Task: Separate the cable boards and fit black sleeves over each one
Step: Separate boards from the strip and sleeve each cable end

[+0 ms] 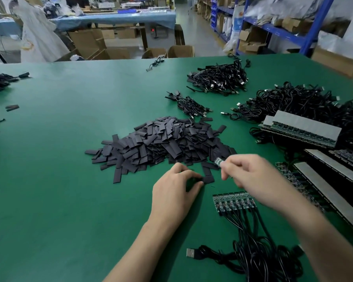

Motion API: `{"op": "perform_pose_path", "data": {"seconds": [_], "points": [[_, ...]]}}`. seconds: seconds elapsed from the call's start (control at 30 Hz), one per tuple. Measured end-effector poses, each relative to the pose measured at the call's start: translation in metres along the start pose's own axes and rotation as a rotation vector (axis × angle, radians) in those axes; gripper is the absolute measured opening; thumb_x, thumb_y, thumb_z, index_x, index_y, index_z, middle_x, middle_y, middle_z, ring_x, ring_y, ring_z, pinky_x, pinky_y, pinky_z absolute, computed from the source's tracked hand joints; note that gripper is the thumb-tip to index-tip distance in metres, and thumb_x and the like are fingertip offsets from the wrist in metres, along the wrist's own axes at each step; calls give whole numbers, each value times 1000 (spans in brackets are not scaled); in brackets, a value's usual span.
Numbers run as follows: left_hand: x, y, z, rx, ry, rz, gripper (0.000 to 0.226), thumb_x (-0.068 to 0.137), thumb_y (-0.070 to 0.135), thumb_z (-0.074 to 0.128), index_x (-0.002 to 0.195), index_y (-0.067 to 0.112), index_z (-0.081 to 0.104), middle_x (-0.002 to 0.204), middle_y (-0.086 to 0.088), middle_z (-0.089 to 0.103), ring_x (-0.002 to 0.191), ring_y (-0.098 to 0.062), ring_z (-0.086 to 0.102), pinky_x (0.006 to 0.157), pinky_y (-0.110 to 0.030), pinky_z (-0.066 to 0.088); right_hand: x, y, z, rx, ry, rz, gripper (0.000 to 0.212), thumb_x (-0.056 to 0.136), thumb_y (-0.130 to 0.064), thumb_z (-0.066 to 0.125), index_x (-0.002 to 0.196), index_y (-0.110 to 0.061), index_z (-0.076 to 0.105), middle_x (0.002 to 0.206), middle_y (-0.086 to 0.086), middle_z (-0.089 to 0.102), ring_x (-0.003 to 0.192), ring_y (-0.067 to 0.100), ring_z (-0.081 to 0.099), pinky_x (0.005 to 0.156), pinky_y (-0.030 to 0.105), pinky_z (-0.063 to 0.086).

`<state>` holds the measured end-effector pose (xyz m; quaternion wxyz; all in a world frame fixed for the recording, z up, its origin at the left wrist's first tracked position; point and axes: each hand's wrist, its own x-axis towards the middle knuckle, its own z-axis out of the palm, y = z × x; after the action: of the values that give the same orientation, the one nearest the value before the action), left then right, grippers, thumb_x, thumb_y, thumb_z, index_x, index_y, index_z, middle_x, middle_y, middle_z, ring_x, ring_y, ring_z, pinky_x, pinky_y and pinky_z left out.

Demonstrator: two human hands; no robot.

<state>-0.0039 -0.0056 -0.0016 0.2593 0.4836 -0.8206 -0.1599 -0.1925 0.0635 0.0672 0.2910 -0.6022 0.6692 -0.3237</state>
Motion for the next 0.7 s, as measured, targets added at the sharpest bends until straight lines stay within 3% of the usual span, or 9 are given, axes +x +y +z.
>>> {"op": "perform_pose_path", "data": {"seconds": [0.17,0.27,0.4,0.5,0.6,0.7], "points": [[-2,-3,-4,-103,2,-1,8,85,37,76,90,39,70,85,22,63,75,-2,56,67,-22,47,0,18,17,69,-39,46,26,98,-47,54,87,-36,74,54,-9,34,49,11,28,49,23,22],[-3,-7,-7,-254,-17,-46,10,86,29,78,85,35,69,78,21,66,75,-2,62,70,-22,51,0,27,22,123,-43,39,24,99,-50,54,93,-35,72,57,-8,36,51,12,30,52,29,25],[-3,-13,-15,-571,-81,-86,16,89,17,78,84,30,69,79,15,69,70,1,61,67,-13,44,-1,34,25,127,5,0,46,87,-68,54,103,-27,67,58,-5,35,50,11,28,56,32,22],[-4,-15,-21,-711,-184,-51,16,91,15,75,90,29,71,80,12,68,70,-2,58,65,-14,41,0,34,27,136,3,-19,50,83,-71,54,105,-28,69,58,-4,40,51,10,29,56,30,23],[-6,-13,-22,-698,-212,16,18,92,14,74,95,32,73,81,12,68,69,-1,56,64,-13,40,-2,32,30,181,-4,-28,47,83,-69,56,99,-27,71,55,-7,43,51,9,29,54,28,24],[-9,-10,-21,-556,-104,118,16,88,27,77,103,32,73,89,13,69,80,-6,64,69,-13,41,-3,29,34,217,44,-21,43,83,-65,56,93,-25,71,54,-8,48,51,8,30,55,29,26]]}}
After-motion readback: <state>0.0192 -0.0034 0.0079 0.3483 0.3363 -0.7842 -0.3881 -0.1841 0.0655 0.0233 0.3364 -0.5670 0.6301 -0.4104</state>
